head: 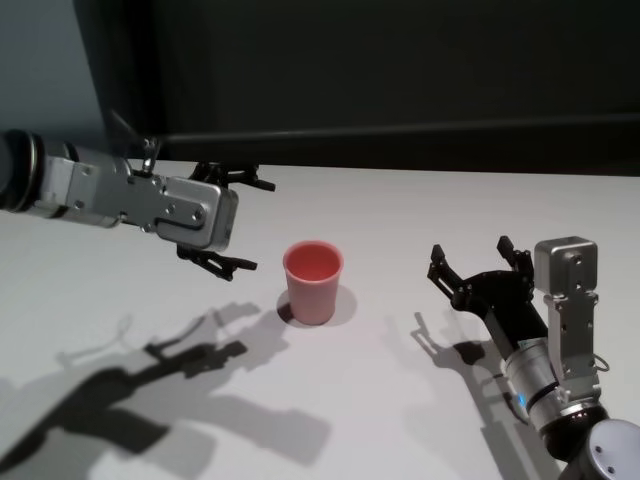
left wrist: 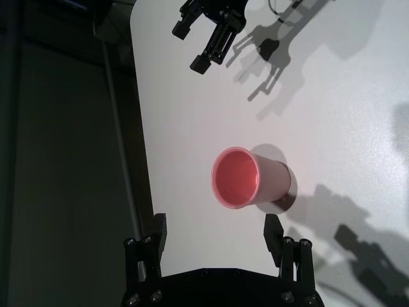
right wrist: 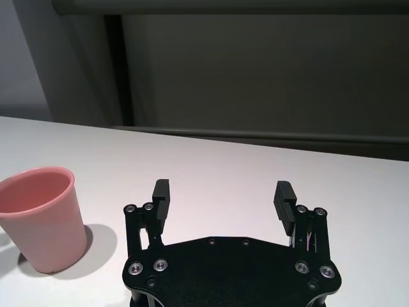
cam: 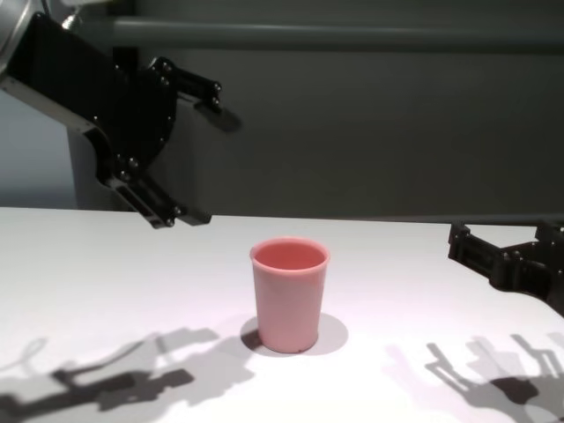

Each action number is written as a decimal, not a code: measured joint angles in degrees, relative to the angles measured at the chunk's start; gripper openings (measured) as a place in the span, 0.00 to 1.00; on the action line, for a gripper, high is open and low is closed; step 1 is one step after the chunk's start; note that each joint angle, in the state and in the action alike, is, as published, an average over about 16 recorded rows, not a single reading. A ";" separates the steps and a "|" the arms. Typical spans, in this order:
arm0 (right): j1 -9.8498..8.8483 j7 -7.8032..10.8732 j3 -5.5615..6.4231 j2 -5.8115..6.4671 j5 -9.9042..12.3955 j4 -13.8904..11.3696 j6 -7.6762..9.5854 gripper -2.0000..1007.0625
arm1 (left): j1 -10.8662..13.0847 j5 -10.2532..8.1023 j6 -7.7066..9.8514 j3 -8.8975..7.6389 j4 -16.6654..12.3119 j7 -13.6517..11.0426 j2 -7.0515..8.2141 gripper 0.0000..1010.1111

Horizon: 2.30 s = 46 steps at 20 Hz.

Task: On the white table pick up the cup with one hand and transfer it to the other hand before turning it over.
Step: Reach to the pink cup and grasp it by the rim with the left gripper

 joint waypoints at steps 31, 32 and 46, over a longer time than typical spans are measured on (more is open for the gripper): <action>0.00 0.00 0.00 0.00 0.00 0.00 0.00 0.99 | -13.39 8.46 -4.48 14.87 15.01 -9.07 -9.73 0.99; 0.00 0.00 0.00 0.00 0.00 0.00 0.00 0.99 | -13.66 8.61 -4.63 15.22 15.43 -9.18 -10.03 0.99; 0.00 0.00 0.00 0.00 0.00 0.00 0.00 0.99 | -16.15 9.86 -6.50 19.73 18.96 -10.08 -13.36 0.99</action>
